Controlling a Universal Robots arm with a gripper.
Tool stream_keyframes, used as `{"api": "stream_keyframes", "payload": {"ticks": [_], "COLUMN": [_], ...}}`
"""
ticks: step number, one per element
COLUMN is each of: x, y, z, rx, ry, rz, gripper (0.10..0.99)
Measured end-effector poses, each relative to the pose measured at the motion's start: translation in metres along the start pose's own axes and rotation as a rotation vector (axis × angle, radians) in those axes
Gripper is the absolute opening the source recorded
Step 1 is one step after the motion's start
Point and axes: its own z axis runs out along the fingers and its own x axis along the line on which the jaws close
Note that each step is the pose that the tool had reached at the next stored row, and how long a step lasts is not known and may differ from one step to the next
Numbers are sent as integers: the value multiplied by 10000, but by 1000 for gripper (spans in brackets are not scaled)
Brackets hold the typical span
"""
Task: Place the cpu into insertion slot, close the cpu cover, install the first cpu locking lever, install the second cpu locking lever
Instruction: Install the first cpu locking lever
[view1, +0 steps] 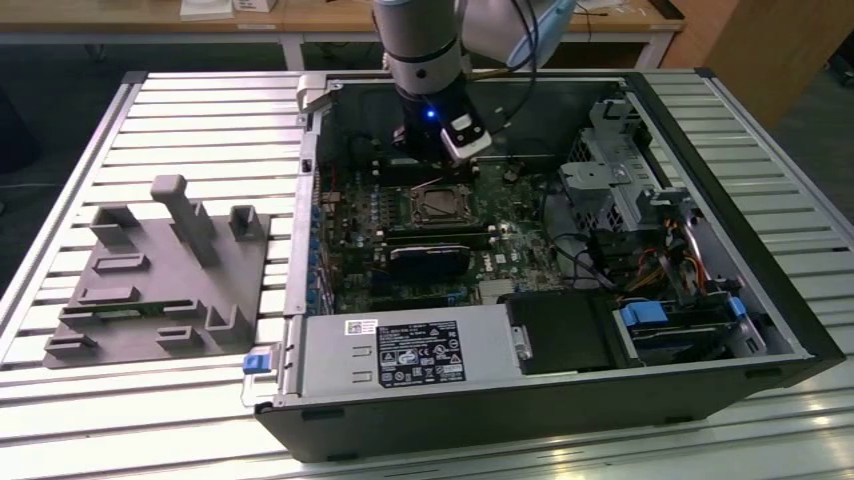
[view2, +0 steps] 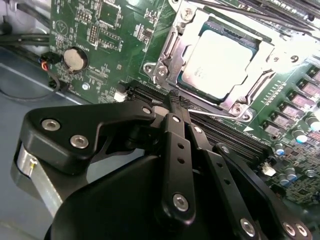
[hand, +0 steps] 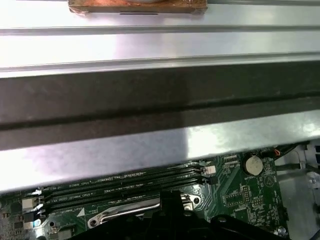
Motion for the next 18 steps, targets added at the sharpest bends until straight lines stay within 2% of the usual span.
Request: {"api": "stream_keyframes", "payload": {"ticks": [18], "x": [61], "y": [79], "z": [49], "rx": [263], "ry": [-194], "rz": [1193], "gripper": [106]}}
